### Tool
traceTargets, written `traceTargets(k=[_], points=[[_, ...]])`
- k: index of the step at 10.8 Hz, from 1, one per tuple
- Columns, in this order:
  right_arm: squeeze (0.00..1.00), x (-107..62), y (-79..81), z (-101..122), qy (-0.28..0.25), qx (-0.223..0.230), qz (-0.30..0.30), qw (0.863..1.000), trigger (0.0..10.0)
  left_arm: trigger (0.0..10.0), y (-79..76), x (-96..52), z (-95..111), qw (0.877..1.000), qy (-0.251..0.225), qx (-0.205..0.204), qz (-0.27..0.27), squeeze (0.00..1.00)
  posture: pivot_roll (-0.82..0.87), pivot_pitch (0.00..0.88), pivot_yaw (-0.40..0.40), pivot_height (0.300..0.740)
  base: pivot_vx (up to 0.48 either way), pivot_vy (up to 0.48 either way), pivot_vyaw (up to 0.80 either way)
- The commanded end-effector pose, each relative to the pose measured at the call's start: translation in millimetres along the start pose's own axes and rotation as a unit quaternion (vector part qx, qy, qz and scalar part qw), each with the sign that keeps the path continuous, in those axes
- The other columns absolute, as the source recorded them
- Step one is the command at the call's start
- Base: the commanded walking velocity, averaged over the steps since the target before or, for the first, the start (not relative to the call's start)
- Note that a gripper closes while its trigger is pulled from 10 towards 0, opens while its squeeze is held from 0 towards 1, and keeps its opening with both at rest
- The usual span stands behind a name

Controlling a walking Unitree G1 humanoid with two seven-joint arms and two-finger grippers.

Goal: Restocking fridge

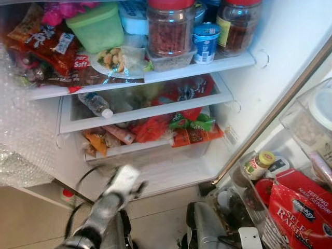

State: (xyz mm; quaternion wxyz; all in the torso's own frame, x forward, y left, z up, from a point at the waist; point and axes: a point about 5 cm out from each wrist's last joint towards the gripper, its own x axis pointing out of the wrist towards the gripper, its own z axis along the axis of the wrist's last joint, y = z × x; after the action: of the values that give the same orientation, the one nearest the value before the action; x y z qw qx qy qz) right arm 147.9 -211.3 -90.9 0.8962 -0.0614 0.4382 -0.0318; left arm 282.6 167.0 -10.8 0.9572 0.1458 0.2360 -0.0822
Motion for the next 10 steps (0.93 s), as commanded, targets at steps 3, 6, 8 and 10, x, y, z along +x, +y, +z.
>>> traceTargets(k=[3, 6, 8, 10], points=[[0.0, -6.3, 4.4, -21.9, 0.04, 0.009, 0.008, 0.999, 10.0, 10.0, 8.5, -29.8, -71.8, 0.982, 0.153, -0.068, 0.083, 0.0, -0.1, 0.189, 0.005, 0.6, 0.0, 0.0, 0.0], [0.0, -9.1, -2.6, -29.5, 0.055, 0.012, 0.004, 0.998, 10.0, 10.0, 6.3, -33.4, -76.6, 0.977, 0.155, -0.096, 0.111, 0.0, -0.1, 0.188, 0.001, 0.6, -0.192, 0.0, 0.0], [0.0, -8.0, -2.0, -27.6, 0.056, 0.012, 0.003, 0.998, 10.0, 10.0, 6.0, -32.6, -75.2, 0.978, 0.152, -0.091, 0.108, 0.0, -0.1, 0.186, 0.002, 0.6, -0.291, 0.0, 0.0], [0.0, -7.4, -0.5, -26.9, 0.06, 0.012, 0.003, 0.998, 10.0, 10.0, 7.6, -30.6, -71.3, 0.978, 0.144, -0.094, 0.115, 0.0, -0.1, 0.184, 0.002, 0.6, -0.291, 0.0, 0.0]])
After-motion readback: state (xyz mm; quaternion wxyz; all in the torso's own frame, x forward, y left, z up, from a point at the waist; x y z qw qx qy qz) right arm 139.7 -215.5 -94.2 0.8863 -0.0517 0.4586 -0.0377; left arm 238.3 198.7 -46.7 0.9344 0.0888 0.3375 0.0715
